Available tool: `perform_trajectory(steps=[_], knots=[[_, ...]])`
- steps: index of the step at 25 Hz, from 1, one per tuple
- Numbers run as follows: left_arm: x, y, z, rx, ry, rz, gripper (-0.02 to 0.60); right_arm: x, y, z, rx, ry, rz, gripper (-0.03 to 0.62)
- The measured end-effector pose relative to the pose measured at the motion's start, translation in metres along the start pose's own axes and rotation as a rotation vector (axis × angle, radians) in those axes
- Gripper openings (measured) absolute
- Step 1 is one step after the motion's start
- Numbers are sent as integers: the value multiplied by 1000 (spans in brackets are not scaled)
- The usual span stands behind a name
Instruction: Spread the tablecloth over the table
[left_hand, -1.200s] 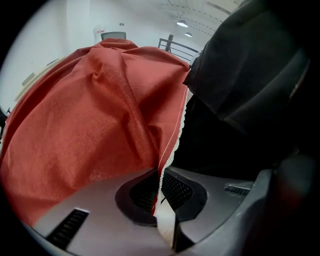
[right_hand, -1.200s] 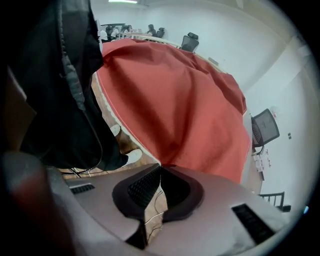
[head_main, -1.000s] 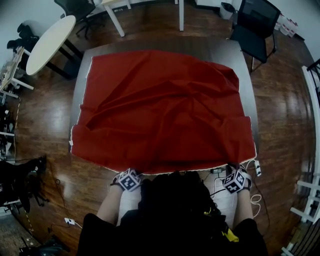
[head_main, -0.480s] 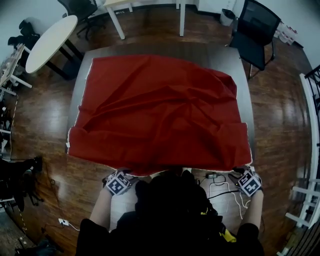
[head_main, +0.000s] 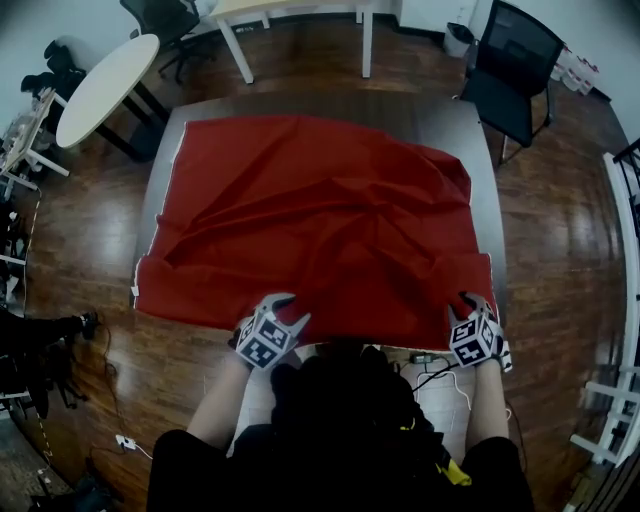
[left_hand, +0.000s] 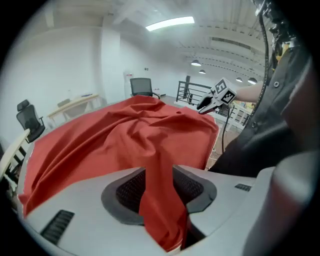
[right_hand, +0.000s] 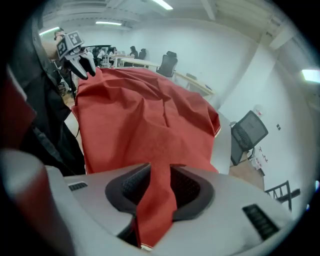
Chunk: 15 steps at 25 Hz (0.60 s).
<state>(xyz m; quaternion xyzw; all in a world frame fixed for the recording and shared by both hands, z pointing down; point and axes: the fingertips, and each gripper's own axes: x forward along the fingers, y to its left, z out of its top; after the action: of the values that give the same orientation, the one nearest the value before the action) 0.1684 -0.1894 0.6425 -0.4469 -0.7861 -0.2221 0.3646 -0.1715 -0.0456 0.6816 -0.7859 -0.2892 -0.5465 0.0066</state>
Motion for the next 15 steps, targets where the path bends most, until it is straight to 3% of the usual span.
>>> perform_trajectory(steps=[4,8,15], knots=[[44,-26,36,14,-1,-46,173,9,-13,-3,70,-12,-45,132],[85,-60,50,-5,44,-111,173,9,-26,-49,197,36,-64,132],[153,-133,92,109,137,-207,173,6,-43,-128,264,139,-163,132]])
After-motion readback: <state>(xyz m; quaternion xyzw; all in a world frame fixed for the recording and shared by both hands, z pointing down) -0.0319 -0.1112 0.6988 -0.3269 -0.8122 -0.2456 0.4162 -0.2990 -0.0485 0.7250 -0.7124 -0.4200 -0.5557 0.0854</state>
